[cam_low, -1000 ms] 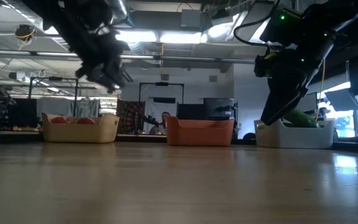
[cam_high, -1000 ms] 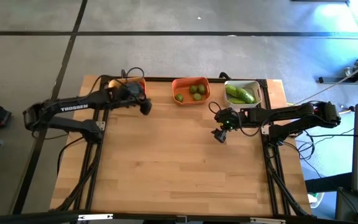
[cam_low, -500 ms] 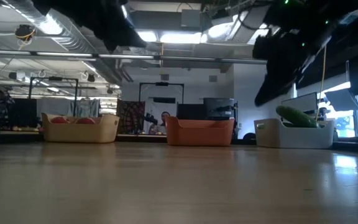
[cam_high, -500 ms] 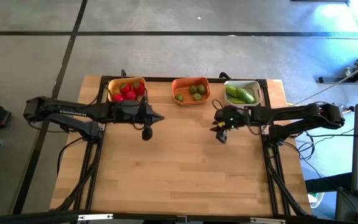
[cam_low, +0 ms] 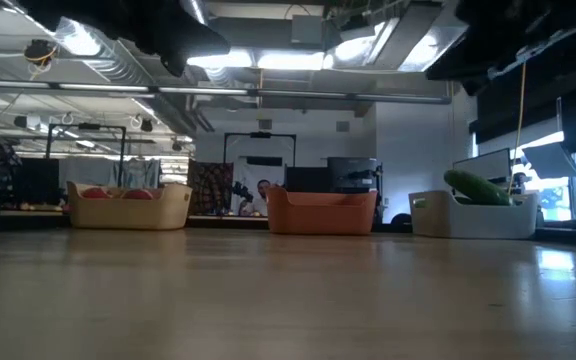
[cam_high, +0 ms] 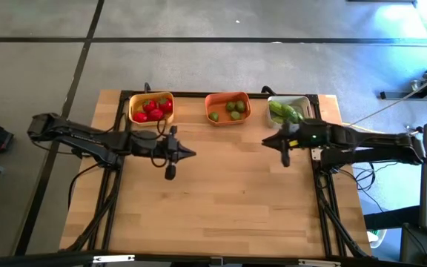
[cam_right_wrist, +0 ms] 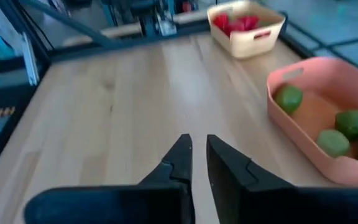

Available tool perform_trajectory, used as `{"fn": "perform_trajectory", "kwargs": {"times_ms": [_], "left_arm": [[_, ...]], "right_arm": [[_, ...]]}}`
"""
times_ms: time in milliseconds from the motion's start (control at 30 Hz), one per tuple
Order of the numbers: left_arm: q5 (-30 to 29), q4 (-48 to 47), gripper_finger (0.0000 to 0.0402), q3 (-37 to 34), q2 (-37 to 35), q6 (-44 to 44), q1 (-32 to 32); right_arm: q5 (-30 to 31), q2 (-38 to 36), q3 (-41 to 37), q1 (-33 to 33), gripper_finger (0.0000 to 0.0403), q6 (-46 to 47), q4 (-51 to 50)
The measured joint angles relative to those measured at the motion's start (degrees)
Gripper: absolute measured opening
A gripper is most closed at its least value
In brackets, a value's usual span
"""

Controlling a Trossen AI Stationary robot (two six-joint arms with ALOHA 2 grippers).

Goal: Sort produce into baskets
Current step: Return to Home Position

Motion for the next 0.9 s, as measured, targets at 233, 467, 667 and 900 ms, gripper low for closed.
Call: {"fn": "perform_trajectory", "kwargs": {"times_ms": [233, 467, 667, 900], "left_arm": [[0.0, 4.7, 0.0005, -4.9, -5.8, 0.3, -0.5], [-0.1, 4.7, 0.0014, -7.6, -10.6, 0.9, -0.4], [-0.3, 3.8, 0.0015, -7.7, -11.0, -3.7, -0.7], [-1.8, 9.2, 0.0015, -12.9, -11.1, -2.6, -0.8]], "right_arm": [[0.1, -15.3, -11.1, 0.0, 0.0039, -0.2, 8.9], [0.1, -27.9, -21.1, 0.0, 0.004, 1.6, 11.4], [0.2, -30.8, -22.9, 0.0, 0.004, 3.2, 6.7], [0.1, -30.8, -22.8, 0.0, 0.004, 2.6, 3.8]]}}
